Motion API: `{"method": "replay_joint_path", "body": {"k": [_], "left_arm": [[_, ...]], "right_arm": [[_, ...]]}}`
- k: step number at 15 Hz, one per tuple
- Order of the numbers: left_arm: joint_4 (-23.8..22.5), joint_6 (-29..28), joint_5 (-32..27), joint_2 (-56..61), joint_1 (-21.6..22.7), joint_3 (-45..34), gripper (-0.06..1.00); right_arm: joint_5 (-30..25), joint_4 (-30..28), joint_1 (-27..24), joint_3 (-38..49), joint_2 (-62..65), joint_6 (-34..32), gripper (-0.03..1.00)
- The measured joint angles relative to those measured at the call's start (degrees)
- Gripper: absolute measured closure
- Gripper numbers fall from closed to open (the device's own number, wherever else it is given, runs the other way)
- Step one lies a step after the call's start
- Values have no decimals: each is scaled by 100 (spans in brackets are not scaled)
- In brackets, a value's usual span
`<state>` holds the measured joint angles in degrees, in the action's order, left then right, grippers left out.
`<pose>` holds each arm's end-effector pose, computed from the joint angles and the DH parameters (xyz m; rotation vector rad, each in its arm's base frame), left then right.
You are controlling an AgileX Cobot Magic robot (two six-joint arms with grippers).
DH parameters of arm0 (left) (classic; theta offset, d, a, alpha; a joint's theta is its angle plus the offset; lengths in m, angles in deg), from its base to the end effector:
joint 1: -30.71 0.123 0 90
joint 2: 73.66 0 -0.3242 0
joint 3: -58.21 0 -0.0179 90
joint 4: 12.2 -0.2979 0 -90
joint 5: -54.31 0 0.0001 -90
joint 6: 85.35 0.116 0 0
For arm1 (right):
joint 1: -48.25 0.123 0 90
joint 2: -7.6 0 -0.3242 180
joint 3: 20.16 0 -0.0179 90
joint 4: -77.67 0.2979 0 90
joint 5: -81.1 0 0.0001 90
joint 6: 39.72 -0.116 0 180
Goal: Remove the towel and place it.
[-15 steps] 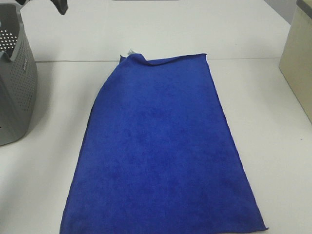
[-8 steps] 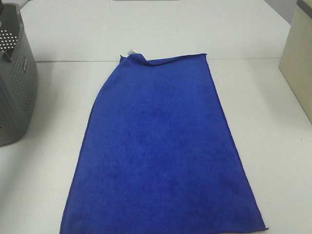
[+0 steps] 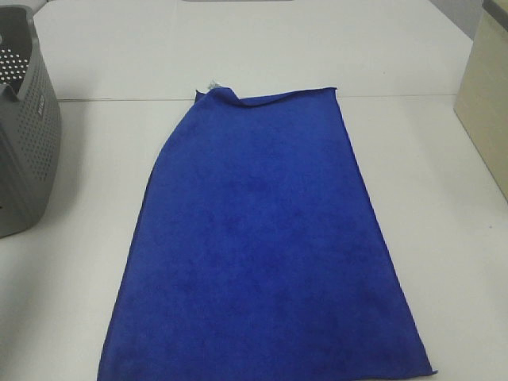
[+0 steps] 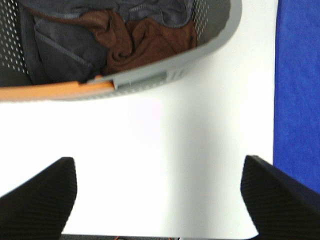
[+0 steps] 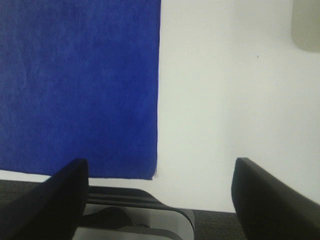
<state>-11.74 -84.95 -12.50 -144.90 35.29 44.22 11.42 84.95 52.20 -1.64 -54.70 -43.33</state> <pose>0.2447 0.0187 0.3701 -0.0985 2.6518 0.0179 0.1960 0.0274 0.3751 0.0090 2.6285 0.2173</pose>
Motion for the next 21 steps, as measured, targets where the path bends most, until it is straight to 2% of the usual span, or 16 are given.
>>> {"method": "replay_joint_path", "body": {"k": [2, 3, 8, 11, 15, 18, 19, 21], "left_arm": [[-46, 0, 29, 1014, 0, -808, 13], [-103, 0, 92, 2068, 0, -1558, 13], [-189, 0, 183, 4332, 0, -2595, 13], [-298, 0, 246, 5529, 0, -3025, 13], [-344, 0, 235, 6429, 0, -3283, 13], [-344, 0, 275, 6469, 0, -3306, 13], [-109, -155, 458, 6474, 0, -3386, 13], [69, -160, 607, 6474, 0, -3501, 13]], "right_arm": [[-6, 0, 0, 865, 980, -6, 20], [-11, 0, 0, 1478, 2005, -11, 20], [120, 0, 0, 2235, 3696, 0, 20], [350, 0, 0, 2687, 4469, 361, 20], [602, 0, 0, 2951, 5243, 773, 20], [607, 6, 0, 2974, 5575, 802, 20], [745, 0, 0, 3019, 5575, 922, 20], [802, 0, 0, 3077, 5575, 928, 20]]}}
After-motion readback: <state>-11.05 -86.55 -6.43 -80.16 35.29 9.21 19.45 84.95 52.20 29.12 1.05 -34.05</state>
